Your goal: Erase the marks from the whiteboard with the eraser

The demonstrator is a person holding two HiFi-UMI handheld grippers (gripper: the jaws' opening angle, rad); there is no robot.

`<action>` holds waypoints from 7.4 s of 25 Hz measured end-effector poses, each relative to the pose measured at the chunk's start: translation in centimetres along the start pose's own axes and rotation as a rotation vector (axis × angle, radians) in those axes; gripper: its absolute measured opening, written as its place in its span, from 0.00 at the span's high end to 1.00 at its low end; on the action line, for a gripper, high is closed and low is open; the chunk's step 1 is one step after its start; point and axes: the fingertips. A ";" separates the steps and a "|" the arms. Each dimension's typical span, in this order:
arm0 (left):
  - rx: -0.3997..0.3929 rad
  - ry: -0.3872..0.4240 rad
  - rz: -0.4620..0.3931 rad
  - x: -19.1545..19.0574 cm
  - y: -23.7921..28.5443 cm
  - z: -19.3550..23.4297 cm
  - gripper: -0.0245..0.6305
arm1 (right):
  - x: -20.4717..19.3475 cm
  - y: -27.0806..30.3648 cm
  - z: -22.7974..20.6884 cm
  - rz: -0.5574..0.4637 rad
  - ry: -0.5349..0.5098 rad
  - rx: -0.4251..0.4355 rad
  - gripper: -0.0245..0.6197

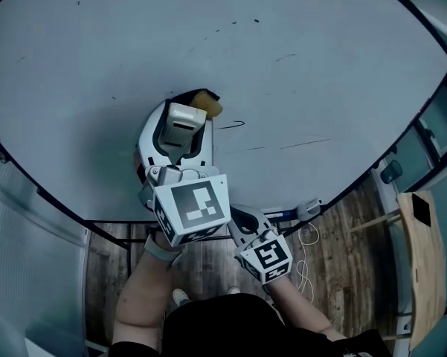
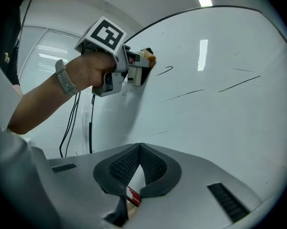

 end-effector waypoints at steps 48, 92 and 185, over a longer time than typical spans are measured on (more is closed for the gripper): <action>-0.191 -0.011 -0.051 -1.4 1.3 -15.8 0.55 | -5.4 -10.3 -7.2 0.096 0.074 -0.254 0.92; -0.090 0.040 -0.102 2.7 1.6 -5.3 0.55 | -2.4 -6.3 -4.0 0.051 0.054 -0.207 0.92; -0.259 -0.224 0.406 -26.6 -19.7 2.5 0.55 | -2.7 3.7 8.9 0.042 0.019 0.183 0.92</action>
Point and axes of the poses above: the fingertips, and each gripper's own axes: y forward along the fingers, z to its left, x out of its top, and after that the axes turned 11 degrees about -y, right-handed
